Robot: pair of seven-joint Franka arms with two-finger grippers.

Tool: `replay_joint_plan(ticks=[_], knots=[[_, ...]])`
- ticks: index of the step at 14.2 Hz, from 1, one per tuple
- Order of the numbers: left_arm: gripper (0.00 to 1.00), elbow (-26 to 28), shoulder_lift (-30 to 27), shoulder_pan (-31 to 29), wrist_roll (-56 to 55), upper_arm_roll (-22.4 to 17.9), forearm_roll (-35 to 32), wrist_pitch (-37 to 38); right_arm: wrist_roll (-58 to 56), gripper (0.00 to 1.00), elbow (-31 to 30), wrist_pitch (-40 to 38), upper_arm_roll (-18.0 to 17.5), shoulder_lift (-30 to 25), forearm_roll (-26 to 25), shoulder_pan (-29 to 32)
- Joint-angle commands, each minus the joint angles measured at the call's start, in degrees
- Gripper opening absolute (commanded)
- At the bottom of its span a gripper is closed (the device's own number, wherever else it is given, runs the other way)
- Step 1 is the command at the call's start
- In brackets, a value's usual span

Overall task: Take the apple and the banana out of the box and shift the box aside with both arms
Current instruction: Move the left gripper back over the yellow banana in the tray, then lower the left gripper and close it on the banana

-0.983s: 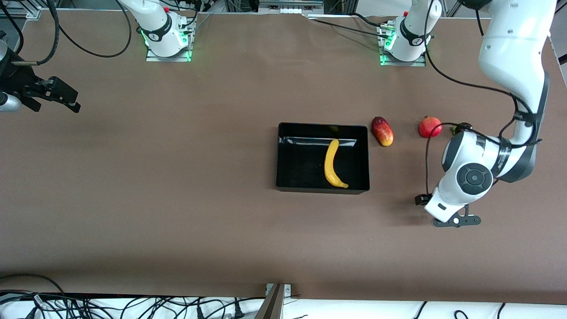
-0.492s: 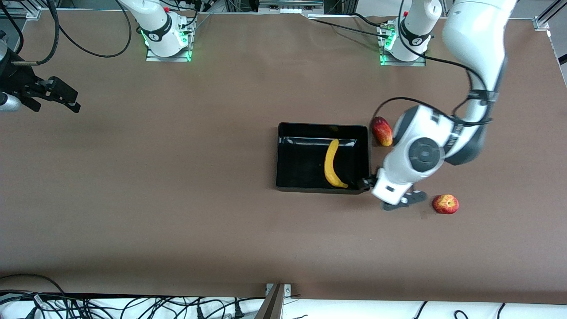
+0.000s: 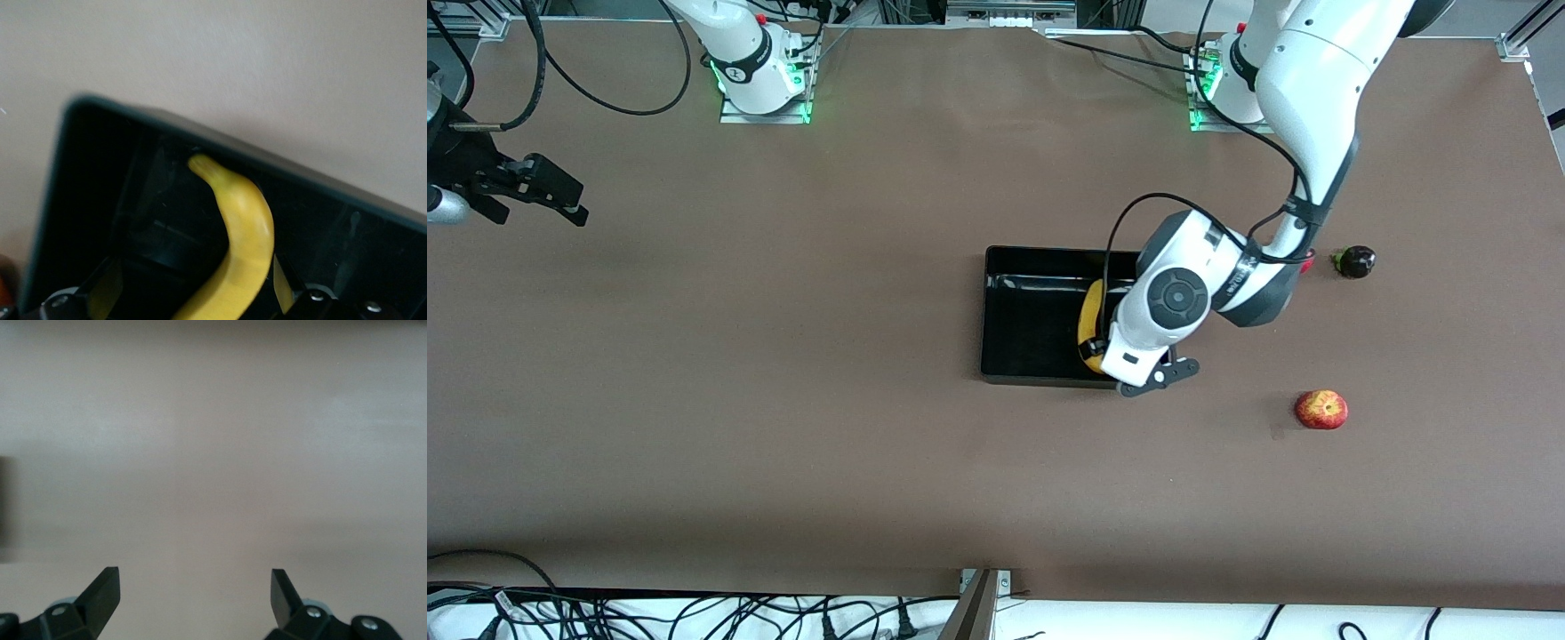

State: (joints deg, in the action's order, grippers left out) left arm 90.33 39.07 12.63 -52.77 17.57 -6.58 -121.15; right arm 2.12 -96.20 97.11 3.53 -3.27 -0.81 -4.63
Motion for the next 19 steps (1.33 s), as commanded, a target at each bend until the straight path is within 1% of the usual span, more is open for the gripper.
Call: replay_joint_plan(ticks=[1, 4, 8, 13, 18, 19], knots=[[1.0, 2.9, -0.6, 0.4, -3.2, 1.3, 0.2, -3.0, -0.5, 1.0, 1.0, -0.2, -0.2, 0.5, 0.3, 0.6], [1.0, 4.1, -0.4, 0.8, -5.1, 1.8, 0.2, -5.1, -0.5, 1.0, 1.0, -0.2, -0.2, 0.5, 0.3, 0.7], [1.0, 7.6, 0.3, 1.2, -6.3, 1.9, -0.9, -10.0, -0.5, 1.0, 1.0, -0.2, -0.2, 0.5, 0.3, 0.7], [1.0, 8.3, 2.9, 1.5, -10.2, 1.9, -5.7, -13.4, -0.5, 1.0, 1.0, -0.2, -0.2, 0.5, 0.3, 0.7], [1.0, 8.4, 3.9, 1.6, -11.6, 1.9, -6.9, -14.4, -0.5, 1.0, 1.0, -0.2, -0.2, 0.5, 0.3, 0.7], [0.81, 8.4, 3.9, 1.6, -11.7, 1.9, -7.1, -14.4, -0.5, 1.0, 1.0, -0.2, -0.2, 0.5, 0.3, 0.7]])
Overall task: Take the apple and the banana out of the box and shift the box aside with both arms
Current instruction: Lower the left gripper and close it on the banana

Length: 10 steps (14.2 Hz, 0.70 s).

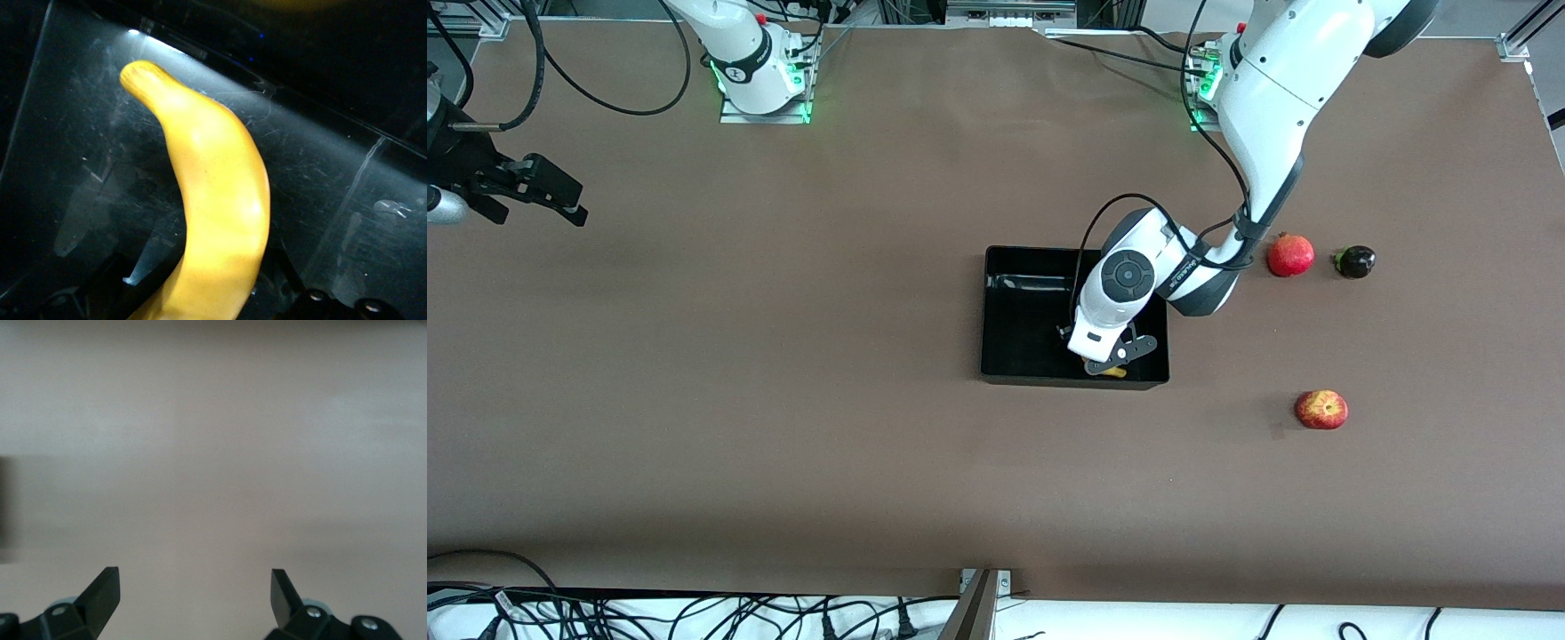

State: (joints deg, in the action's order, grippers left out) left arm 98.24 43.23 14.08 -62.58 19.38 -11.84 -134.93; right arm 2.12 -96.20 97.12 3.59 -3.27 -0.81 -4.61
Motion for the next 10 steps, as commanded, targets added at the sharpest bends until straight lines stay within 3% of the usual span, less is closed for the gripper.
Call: replay_joint_plan(ticks=[1, 4, 7, 10], knots=[[0.63, 0.5, -0.3, 0.2, -1.8, 0.1, -1.9, -0.6, -0.5, 1.0, 1.0, -0.2, -0.3, 0.5, 0.3, 0.7], [0.02, 0.5, -0.3, 0.2, -1.4, 0.1, -1.9, -0.2, -0.5, 1.0, 1.0, -0.2, -0.3, 0.5, 0.3, 0.7], [0.0, 0.3, -1.0, 0.1, -1.1, 0.2, -1.9, 0.9, -0.5, 1.0, 1.0, -0.2, -0.3, 0.5, 0.3, 0.7], [0.0, -1.7, -3.8, -0.5, -1.0, 2.0, -1.7, 9.3, -0.5, 1.0, 1.0, -0.2, -0.3, 0.5, 0.3, 0.7]])
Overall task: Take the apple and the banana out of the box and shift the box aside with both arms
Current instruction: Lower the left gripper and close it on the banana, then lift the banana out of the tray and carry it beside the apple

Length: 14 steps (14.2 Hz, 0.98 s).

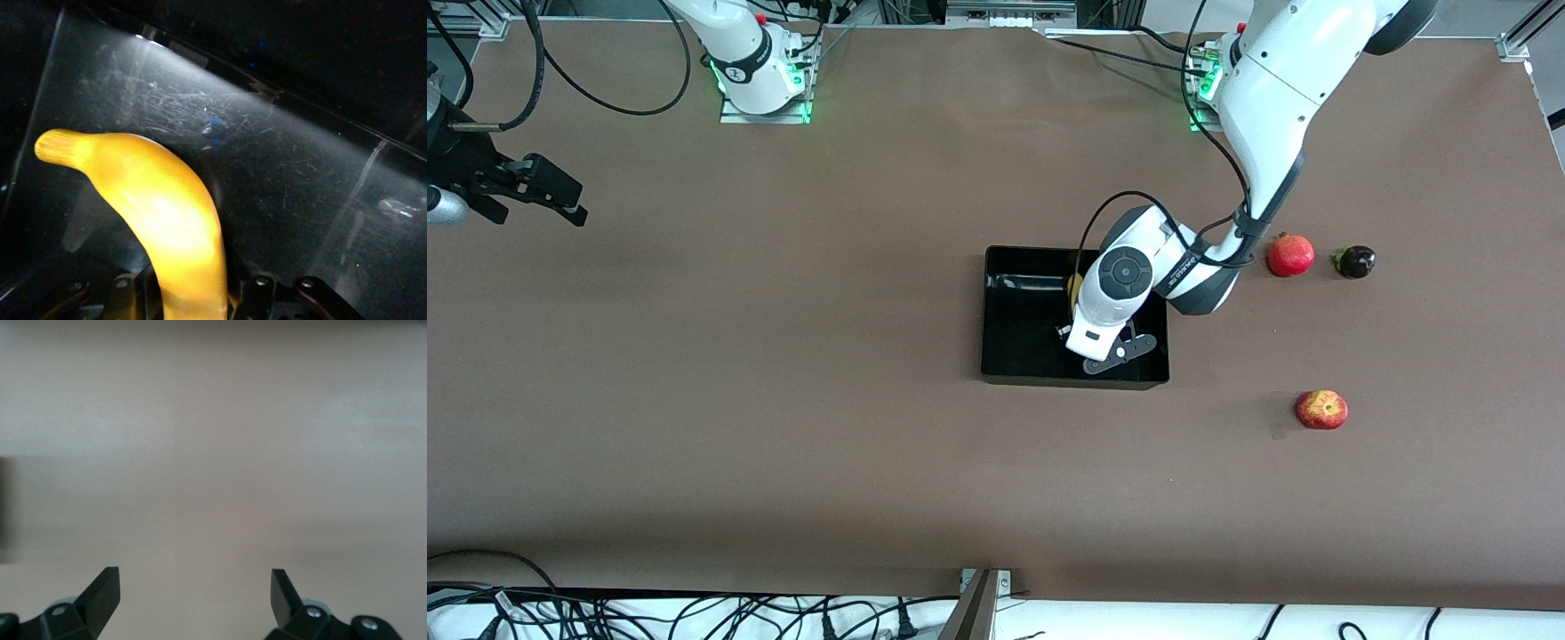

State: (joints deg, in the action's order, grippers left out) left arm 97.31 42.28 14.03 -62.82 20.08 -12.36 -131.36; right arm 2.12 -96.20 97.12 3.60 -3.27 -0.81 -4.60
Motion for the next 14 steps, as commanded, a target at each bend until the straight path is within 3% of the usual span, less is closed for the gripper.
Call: replay_joint_plan(ticks=[1, 7, 10, 14], knots=[[0.0, -1.8, -3.9, -0.9, -0.4, 1.5, -0.6, 8.9, -0.5, 1.0, 1.0, -0.2, -0.3, 0.5, 0.3, 0.6], [0.0, -12.9, -9.0, -4.9, 11.6, 2.5, 7.3, 29.6, -0.5, 1.0, 1.0, -0.2, -0.3, 0.5, 0.3, 0.7], [0.0, -16.6, -12.1, -9.8, 22.3, 2.4, 7.8, 38.9, -0.5, 1.0, 1.0, -0.2, -0.3, 0.5, 0.3, 0.6], [0.0, -17.7, -15.0, -20.3, 41.8, 1.6, 6.7, 42.2, -0.5, 1.0, 1.0, -0.2, -0.3, 0.5, 0.3, 0.7]])
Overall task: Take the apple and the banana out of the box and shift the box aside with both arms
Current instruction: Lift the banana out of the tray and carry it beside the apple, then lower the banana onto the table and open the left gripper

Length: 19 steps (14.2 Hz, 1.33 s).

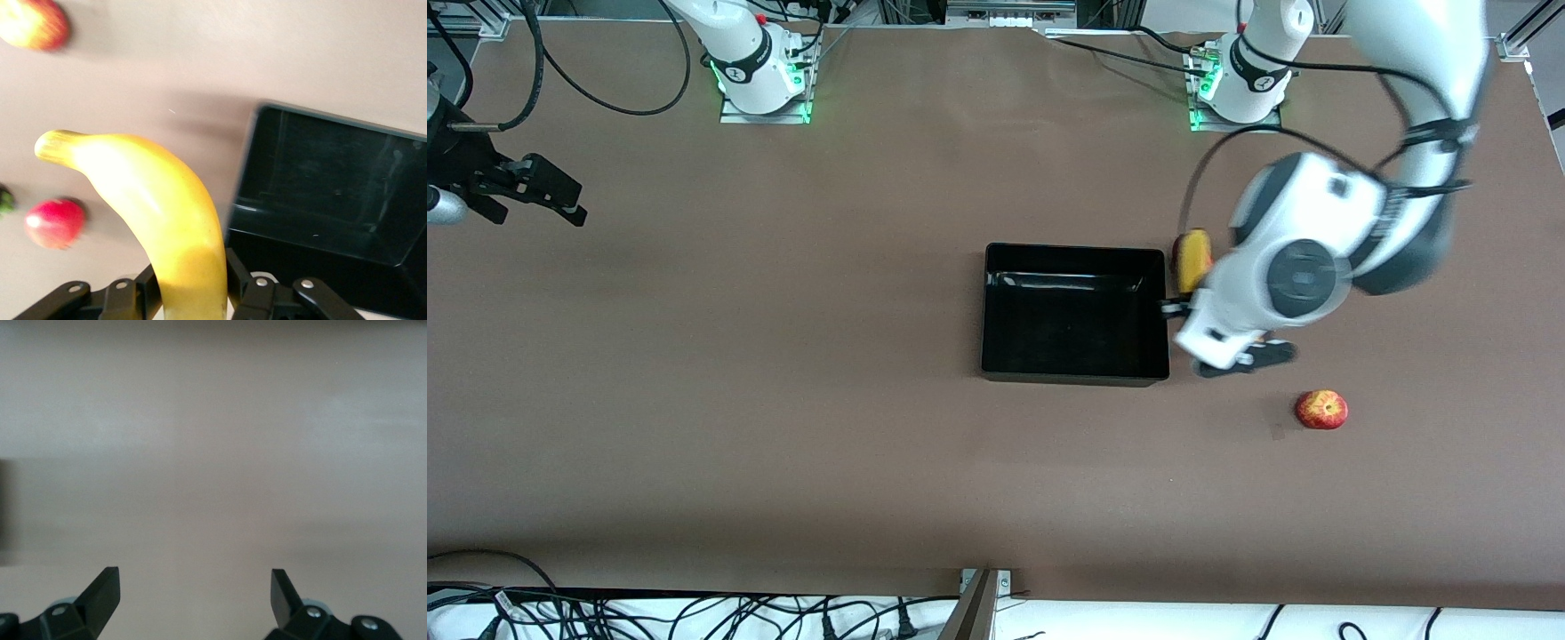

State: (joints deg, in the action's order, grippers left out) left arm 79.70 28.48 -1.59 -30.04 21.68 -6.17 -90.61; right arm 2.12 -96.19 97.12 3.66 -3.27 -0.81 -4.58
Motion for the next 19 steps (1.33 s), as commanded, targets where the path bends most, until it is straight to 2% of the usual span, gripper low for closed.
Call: replay_joint_plan(ticks=[1, 3, 5, 8, 11, 14, 19], knots=[[0.0, -0.1, -1.2, -7.0, 14.5, -0.8, 0.1, 1.8, -0.5, 1.0, 1.0, -0.2, -0.3, 0.5, 0.3, 0.6], [0.0, -0.1, -0.3, -10.6, 25.9, -3.5, -3.0, 0.5, -0.5, 1.0, 1.0, -0.2, -0.3, 0.5, 0.3, 0.6], [0.0, -0.1, 1.8, -14.7, 36.1, -4.6, -4.1, -4.9, -0.5, 1.0, 1.0, -0.2, -0.3, 0.5, 0.3, 0.6], [0.0, 0.0, 7.2, -15.6, 47.1, -10.5, -4.0, -14.7, -0.5, 1.0, 1.0, -0.2, -0.3, 0.5, 0.3, 0.6], [0.0, 0.0, 11.1, -15.8, 51.6, -13.0, -4.1, -21.9, -0.5, 1.0, 1.0, -0.2, -0.4, 0.5, 0.3, 0.6], [0.0, 0.1, 14.7, -15.8, 52.2, -13.6, -4.2, -28.6, -0.5, 1.0, 1.0, -0.1, -0.4, 0.5, 0.3, 0.6], [0.0, 0.5, 18.2, -15.9, 52.8, -14.7, -5.8, -35.3, -0.6, 1.0, 1.0, -0.1, -0.4, 0.9, 0.3, 0.5]])
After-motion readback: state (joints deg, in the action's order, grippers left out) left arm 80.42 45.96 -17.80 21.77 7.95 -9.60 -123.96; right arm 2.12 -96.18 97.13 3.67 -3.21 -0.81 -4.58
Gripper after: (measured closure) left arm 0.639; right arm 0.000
